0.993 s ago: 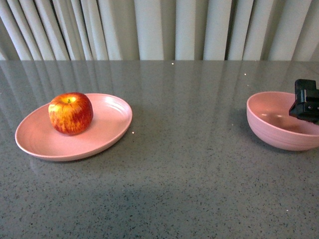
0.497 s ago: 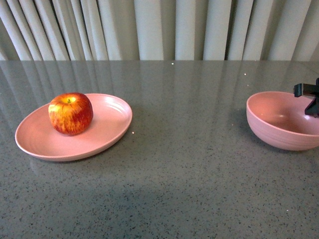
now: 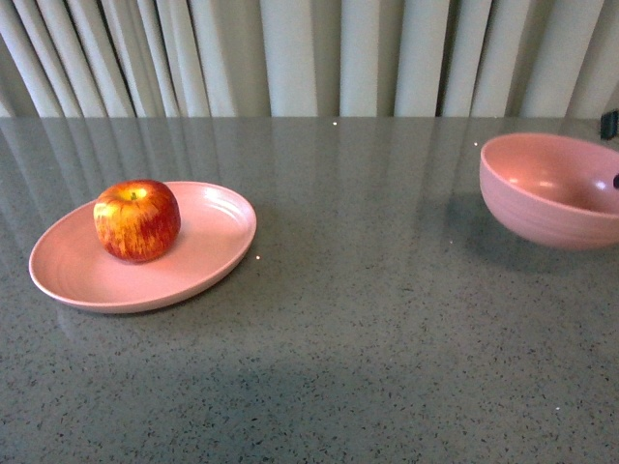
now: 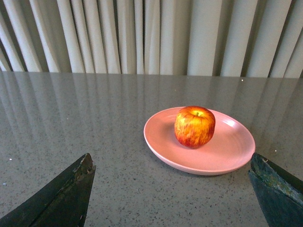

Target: Move apple from plate to bowl

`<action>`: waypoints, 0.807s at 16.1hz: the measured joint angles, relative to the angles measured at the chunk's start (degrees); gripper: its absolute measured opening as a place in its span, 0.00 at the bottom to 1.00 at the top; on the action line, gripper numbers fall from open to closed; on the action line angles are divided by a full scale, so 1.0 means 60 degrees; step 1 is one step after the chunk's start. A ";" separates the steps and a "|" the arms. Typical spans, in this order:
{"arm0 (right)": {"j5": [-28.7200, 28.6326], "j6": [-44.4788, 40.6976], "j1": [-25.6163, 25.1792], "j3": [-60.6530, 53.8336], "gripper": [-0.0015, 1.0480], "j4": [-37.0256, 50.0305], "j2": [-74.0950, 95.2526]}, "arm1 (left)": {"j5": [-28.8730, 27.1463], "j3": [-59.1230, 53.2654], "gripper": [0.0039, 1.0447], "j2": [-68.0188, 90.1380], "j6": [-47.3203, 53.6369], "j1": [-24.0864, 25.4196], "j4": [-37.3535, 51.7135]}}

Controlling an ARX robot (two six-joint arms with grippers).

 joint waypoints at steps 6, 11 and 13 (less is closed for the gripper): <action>0.0215 -0.0124 0.2422 0.0696 0.03 -0.0528 -0.1198 | 0.0000 0.0000 0.94 0.0000 0.0000 0.0000 0.0000; 0.0805 -0.0171 0.3960 0.1311 0.03 -0.0597 0.0353 | 0.0000 0.0000 0.94 0.0000 0.0000 0.0000 0.0000; 0.0922 -0.0044 0.4226 0.1541 0.03 -0.0619 0.1082 | 0.0000 0.0000 0.94 0.0000 0.0004 0.0000 0.0004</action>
